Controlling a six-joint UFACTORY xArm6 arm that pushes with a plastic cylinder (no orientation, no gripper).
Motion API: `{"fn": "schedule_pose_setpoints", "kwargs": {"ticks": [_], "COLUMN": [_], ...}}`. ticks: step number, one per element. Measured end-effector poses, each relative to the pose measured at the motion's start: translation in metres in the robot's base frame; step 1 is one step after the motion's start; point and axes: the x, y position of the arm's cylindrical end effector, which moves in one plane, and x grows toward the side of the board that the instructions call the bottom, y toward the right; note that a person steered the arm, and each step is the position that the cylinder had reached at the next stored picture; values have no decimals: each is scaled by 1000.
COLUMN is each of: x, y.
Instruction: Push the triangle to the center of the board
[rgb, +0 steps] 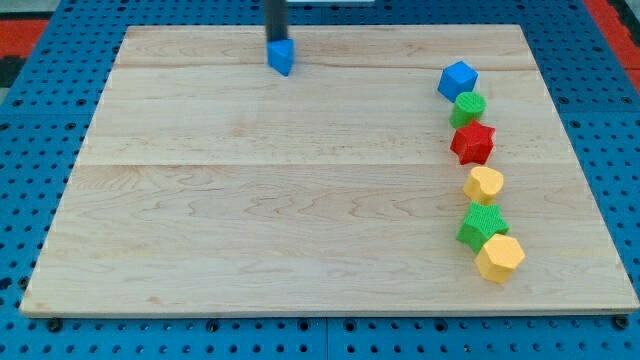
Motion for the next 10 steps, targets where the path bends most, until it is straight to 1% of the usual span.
{"fn": "schedule_pose_setpoints", "kwargs": {"ticks": [1,3,4,5,6,7,8,9,10], "x": [62,-9,4,47,78,91,91,118,134], "y": [-11,-16,19,69,89,153,185,143,44]}}
